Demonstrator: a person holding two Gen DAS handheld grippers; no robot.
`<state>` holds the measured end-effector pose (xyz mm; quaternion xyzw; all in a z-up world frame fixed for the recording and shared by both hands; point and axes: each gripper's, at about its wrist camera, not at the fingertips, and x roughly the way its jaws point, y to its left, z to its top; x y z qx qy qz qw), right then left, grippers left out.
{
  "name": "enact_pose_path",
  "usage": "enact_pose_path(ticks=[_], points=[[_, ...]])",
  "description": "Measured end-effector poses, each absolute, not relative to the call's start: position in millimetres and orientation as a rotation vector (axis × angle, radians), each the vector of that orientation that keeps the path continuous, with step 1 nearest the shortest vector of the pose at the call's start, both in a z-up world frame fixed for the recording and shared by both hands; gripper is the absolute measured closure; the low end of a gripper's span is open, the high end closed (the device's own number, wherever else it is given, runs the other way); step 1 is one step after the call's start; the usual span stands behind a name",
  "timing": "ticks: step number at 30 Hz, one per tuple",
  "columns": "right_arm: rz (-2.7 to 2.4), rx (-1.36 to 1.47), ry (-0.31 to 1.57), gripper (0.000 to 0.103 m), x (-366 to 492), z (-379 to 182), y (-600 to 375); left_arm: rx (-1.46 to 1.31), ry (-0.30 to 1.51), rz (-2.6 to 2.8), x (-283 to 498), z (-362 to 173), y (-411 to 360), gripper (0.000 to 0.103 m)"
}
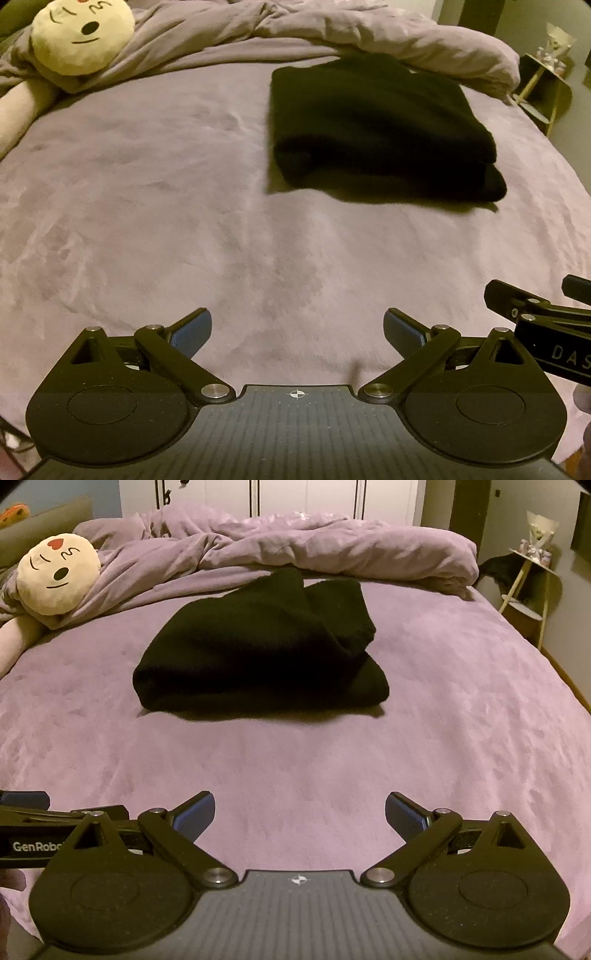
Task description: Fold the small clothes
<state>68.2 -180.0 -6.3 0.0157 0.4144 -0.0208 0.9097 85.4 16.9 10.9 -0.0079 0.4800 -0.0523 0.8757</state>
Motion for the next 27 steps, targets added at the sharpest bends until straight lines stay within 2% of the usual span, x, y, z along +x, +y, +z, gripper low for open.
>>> enact_pose_path(ticks=[27], points=[[-0.043, 0.042, 0.841, 0.004, 66, -3, -190, -0.030, 1.024, -0.118, 86, 11, 10, 0.001]])
